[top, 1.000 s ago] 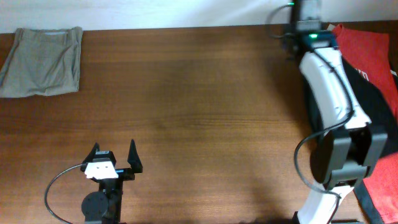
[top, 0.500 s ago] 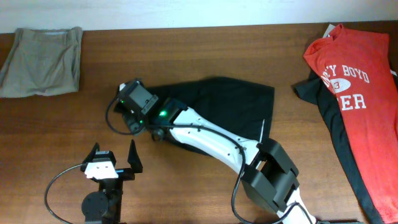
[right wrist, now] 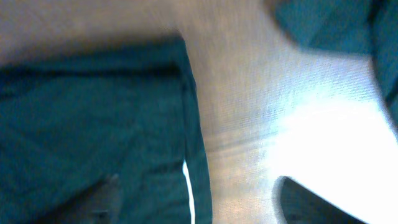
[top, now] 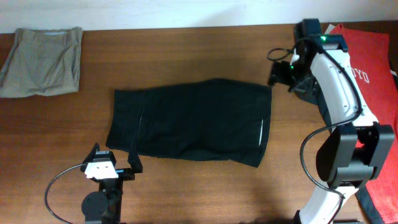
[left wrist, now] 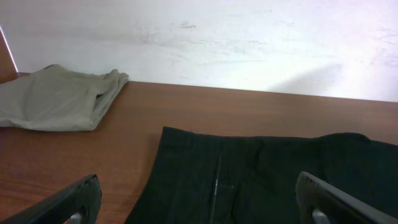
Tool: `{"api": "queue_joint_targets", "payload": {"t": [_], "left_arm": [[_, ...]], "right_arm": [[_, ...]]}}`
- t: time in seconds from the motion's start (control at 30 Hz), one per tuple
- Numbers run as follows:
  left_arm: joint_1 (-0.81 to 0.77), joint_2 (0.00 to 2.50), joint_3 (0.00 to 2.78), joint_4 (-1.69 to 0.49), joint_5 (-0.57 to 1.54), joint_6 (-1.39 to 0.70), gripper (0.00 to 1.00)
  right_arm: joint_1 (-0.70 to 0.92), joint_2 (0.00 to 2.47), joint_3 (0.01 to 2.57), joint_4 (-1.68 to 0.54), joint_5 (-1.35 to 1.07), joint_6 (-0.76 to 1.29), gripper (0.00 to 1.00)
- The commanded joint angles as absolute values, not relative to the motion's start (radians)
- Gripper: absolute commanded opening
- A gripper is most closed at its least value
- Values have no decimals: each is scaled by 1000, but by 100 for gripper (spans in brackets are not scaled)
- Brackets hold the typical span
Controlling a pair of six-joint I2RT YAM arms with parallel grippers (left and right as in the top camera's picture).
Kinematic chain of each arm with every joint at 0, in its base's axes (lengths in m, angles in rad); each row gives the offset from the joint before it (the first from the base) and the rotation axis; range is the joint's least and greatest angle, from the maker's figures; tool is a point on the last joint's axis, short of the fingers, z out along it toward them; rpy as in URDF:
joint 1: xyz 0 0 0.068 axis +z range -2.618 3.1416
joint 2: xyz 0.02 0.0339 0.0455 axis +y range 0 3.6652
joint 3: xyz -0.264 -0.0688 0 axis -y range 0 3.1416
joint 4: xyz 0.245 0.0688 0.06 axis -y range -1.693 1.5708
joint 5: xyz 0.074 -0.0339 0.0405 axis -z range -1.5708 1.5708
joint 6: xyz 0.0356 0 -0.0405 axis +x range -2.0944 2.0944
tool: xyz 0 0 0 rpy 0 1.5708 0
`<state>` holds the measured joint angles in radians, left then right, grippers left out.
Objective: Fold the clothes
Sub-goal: 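Grasp the black shorts with the right gripper and drag them to table center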
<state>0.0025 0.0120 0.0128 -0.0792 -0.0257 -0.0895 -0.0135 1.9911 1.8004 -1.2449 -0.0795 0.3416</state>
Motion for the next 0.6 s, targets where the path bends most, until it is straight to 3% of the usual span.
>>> {"api": "queue_joint_targets", "payload": {"t": [0.0, 0.13, 0.3, 0.57], "left_arm": [[7, 8, 9, -83, -15, -73, 99], [7, 8, 9, -80, -40, -74, 99], [7, 8, 9, -82, -30, -73, 99], [7, 8, 9, -81, -30, -73, 99]], "right_arm": [[23, 1992, 1659, -1190, -166, 346, 61], [122, 1992, 1423, -978, -167, 410, 60], [158, 2011, 1330, -859, -170, 436, 7], [156, 2019, 1325, -715, -40, 454, 4]]}}
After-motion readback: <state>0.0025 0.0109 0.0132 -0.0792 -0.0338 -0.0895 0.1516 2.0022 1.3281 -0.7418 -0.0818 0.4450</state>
